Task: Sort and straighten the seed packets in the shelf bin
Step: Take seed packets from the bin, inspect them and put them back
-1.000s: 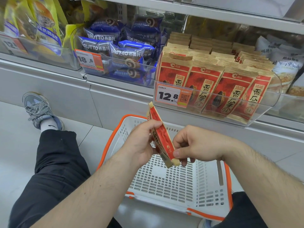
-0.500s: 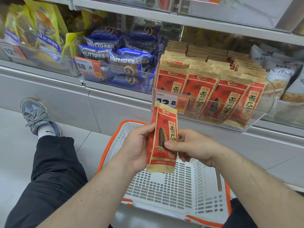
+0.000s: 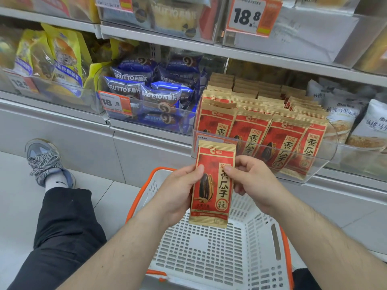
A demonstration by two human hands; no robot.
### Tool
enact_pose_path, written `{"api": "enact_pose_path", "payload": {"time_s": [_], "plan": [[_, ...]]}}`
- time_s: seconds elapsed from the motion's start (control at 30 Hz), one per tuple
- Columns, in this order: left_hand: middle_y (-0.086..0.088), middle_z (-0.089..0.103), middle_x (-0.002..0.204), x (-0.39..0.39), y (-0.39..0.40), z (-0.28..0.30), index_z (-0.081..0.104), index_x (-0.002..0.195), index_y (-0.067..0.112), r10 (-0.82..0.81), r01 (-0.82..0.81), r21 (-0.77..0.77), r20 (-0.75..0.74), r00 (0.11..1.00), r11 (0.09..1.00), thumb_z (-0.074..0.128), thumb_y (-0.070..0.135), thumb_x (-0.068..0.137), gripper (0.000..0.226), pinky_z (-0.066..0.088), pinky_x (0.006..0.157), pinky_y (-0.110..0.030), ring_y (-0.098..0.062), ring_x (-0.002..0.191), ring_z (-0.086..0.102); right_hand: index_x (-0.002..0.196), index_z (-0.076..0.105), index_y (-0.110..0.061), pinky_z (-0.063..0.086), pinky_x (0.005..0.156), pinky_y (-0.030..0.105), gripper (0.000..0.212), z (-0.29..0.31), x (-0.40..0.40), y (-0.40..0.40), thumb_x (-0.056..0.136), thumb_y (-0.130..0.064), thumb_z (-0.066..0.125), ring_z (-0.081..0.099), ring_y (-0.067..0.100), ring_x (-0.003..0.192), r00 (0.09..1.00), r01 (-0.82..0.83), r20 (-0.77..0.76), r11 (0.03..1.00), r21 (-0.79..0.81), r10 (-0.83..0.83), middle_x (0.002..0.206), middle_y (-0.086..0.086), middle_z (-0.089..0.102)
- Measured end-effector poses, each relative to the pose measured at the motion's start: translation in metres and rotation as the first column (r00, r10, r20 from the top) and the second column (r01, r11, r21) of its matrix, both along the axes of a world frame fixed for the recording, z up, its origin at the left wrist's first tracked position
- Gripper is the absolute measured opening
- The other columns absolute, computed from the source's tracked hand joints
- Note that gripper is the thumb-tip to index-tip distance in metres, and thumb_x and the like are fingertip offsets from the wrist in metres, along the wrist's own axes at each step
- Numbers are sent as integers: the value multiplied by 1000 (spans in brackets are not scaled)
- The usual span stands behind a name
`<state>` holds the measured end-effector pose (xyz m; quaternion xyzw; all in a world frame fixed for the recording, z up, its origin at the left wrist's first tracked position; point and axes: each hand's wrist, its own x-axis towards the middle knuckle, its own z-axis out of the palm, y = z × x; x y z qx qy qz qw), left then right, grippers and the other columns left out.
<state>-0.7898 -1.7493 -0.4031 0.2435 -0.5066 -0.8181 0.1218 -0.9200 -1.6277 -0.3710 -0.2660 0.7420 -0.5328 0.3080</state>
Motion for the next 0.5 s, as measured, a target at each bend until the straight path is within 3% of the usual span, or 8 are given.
{"api": "enact_pose_path", "payload": {"time_s": [0.13,0.3,0.43,0.5], "plan": [[-14,76,107,-8,-5,18,68,120,9,40,-41,-34,-37,999,999,46,32,104,36,62,72,-34,-27,95,75,102,63,-3,40,50,26,11,12,-2,-1,97,-12,60,52,14,50,1000,-4,2,1000,-4,4,71,8,66],[-18,76,103,-20,-14,41,69,117,4,59,-61,-49,-38,998,997,50,22,103,29,62,70,-37,-32,92,75,104,62,-8,46,58,32,7,28,-5,-4,99,-11,57,56,16,53,1000,3,7,1000,-18,-2,74,8,69],[-19,76,103,-32,-22,68,69,115,4,-18,13,-130,-31,999,991,51,22,103,28,62,70,-37,-35,94,74,100,60,-5,47,54,30,9,46,-12,-6,100,-13,56,58,19,55,1000,11,-6,1000,-29,-11,73,14,71],[-12,77,99,-39,-28,83,70,112,8,-18,9,-212,-39,999,977,51,25,104,26,60,70,-36,-28,90,75,99,61,-4,46,52,28,10,57,-16,-7,100,-13,56,58,20,55,998,55,22,995,-82,-54,77,18,72]]}}
